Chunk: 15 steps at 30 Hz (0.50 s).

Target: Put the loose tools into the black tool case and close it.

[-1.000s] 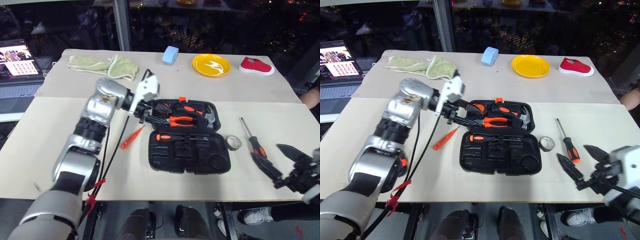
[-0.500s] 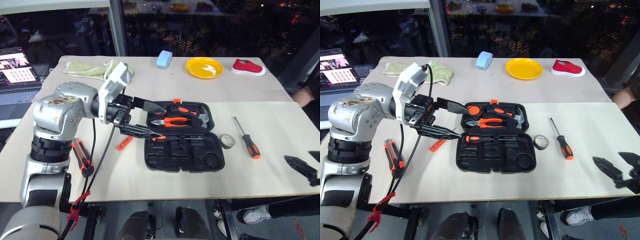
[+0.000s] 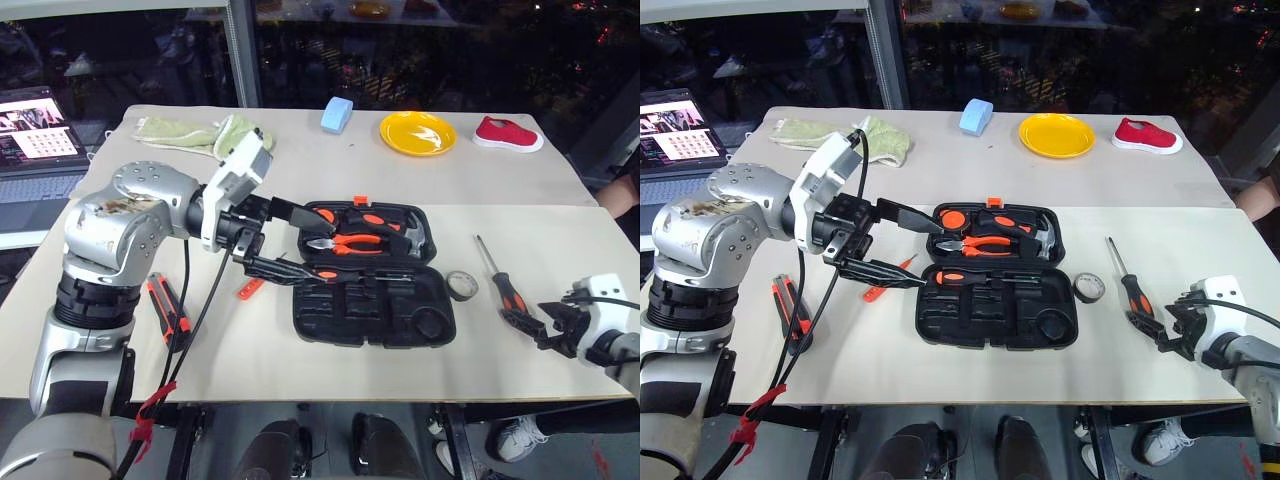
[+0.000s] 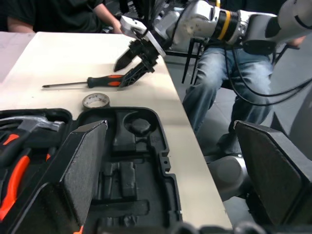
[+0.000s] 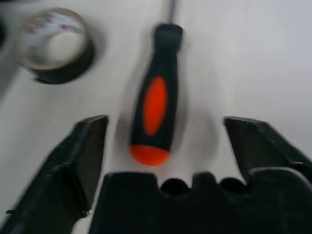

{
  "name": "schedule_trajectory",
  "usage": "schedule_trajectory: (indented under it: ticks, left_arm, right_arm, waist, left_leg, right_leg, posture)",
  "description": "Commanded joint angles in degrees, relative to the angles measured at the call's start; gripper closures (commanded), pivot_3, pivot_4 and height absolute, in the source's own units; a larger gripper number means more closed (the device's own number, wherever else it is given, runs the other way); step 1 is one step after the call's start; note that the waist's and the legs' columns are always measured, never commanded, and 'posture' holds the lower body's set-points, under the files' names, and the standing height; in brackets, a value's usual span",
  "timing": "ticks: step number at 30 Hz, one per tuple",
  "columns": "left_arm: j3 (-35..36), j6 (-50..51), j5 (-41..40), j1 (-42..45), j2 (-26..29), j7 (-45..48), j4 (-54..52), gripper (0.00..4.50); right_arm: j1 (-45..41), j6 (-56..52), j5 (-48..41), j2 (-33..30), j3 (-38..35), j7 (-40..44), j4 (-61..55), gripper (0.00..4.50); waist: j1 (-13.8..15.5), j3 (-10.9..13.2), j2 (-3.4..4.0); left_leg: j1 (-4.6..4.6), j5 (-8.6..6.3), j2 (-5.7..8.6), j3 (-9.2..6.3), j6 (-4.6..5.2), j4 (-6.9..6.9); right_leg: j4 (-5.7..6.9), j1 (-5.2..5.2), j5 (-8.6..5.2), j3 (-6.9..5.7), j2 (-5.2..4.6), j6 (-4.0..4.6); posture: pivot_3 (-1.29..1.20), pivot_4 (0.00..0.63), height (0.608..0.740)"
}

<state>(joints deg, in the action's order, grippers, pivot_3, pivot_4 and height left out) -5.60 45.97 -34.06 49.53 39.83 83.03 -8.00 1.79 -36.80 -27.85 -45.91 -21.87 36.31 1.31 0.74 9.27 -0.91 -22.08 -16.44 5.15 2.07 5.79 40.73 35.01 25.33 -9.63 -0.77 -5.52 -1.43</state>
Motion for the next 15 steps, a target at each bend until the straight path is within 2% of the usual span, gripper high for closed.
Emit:
schedule_trajectory:
  ticks: [1, 6, 11, 15]
  left_arm:
    - [0.14, -2.26, 0.05, 1.72, 0.64, -0.13, -0.06, 0.00]
    - [-1.02, -4.43, 1.24, 2.34, 0.37, -0.15, 1.65, 0.00]
    - [-1.81, -5.76, 1.90, 2.90, -0.09, -0.56, 3.24, 0.00]
    - [-2.33, -7.86, 3.85, 1.93, 0.92, -0.33, 4.64, 0.00]
  right_arm:
    - [-1.53, 2.02, 0.57, 0.52, -0.29, 0.91, -0.18, 1.78]
    - [-1.54, 3.44, 1.01, 1.91, -0.46, 1.54, -0.73, 3.48]
    - [0.44, 4.02, 0.34, 0.40, -4.37, 2.58, -2.58, 3.52]
    - [-2.63, -0.36, -5.78, -3.99, -10.09, 6.45, -6.90, 3.52]
  waist:
    - [-0.11, 0.00, 0.00]
    - [-0.12, 0.00, 0.00]
    - [-0.03, 0.01, 0.01]
    - [-0.05, 0.10, 0.18]
  left_leg:
    - [0.02, 0.00, 0.00, 0.00, -0.01, 0.00]
    - [0.07, 0.00, 0.00, 0.00, -0.01, 0.00]
    - [0.06, 0.00, 0.00, 0.00, -0.01, -0.01]
    - [0.03, 0.00, 0.01, 0.00, -0.01, -0.01]
  right_leg:
    - [-0.01, -0.03, 0.00, 0.00, 0.00, 0.00]
    - [0.01, -0.05, 0.00, -0.01, 0.02, 0.00]
    - [-0.01, -0.05, 0.00, -0.01, 0.03, 0.00]
    - [0.00, -0.02, 0.00, 0.00, 0.01, -0.01]
  posture:
    - [0.00, 0.150, 0.732]
    - [0.00, 0.150, 0.732]
    - [0.00, 0.150, 0.732]
    - [0.00, 0.150, 0.732]
